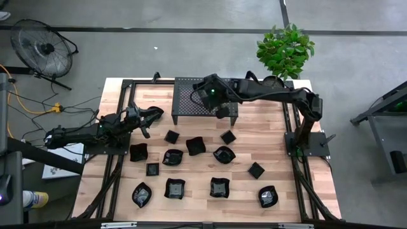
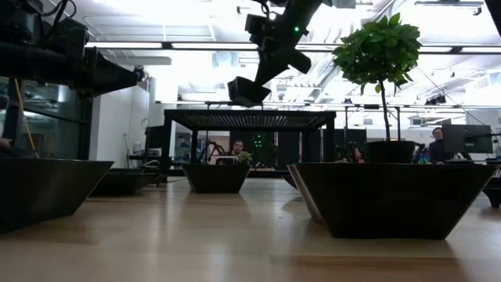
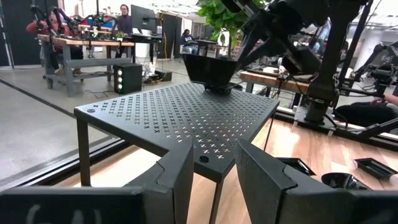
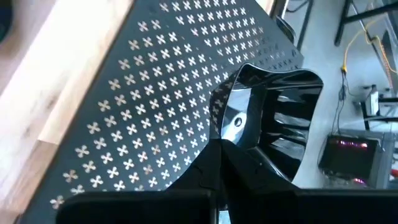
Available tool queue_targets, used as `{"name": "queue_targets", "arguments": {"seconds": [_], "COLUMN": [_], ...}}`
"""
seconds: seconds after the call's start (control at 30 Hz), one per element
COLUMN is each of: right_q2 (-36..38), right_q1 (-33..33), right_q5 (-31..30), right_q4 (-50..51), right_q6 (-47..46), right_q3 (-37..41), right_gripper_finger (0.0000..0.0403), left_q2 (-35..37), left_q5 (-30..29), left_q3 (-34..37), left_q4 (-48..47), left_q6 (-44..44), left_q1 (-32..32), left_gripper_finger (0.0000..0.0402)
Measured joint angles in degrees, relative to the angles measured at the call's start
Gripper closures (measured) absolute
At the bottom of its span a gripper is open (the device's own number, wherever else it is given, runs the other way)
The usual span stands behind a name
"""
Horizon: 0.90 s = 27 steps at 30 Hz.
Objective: Pick & Place Mini shaped plates
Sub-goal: Put the distorted square plate on the shelf
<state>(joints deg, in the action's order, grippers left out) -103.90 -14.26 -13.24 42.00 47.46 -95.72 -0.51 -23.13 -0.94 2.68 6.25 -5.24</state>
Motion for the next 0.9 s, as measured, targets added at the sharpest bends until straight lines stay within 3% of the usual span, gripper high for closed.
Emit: {"name": "queue_targets", "arguments": {"seconds": [0.17, 0.43, 0.9], "right_q2": [0.00, -0.37, -3.69], "right_q1": [0.02, -0.42, -0.96], "right_q5": [2.50, 1.48, -2.93], "right_q4": [2.02, 2.85, 1.56], "right_q6": [6.57, 14.17, 11.01], "right_q3": [0.00, 0.00, 0.00], "right_gripper_finger": [0.0403, 0.0403, 0.0403], "left_q2": [0.00, 0.00, 0.00], "left_q5": [0.03, 0.06, 0.03], "left_q3": [0.01, -0.01, 0.00], "left_q4": [0.00, 0.00, 0.00], "left_q6": [-0.01, 0.01, -0.01], "left_q1": [0.01, 0.01, 0.00], "left_gripper_finger": [0.0284, 0.0284, 0.0284]}}
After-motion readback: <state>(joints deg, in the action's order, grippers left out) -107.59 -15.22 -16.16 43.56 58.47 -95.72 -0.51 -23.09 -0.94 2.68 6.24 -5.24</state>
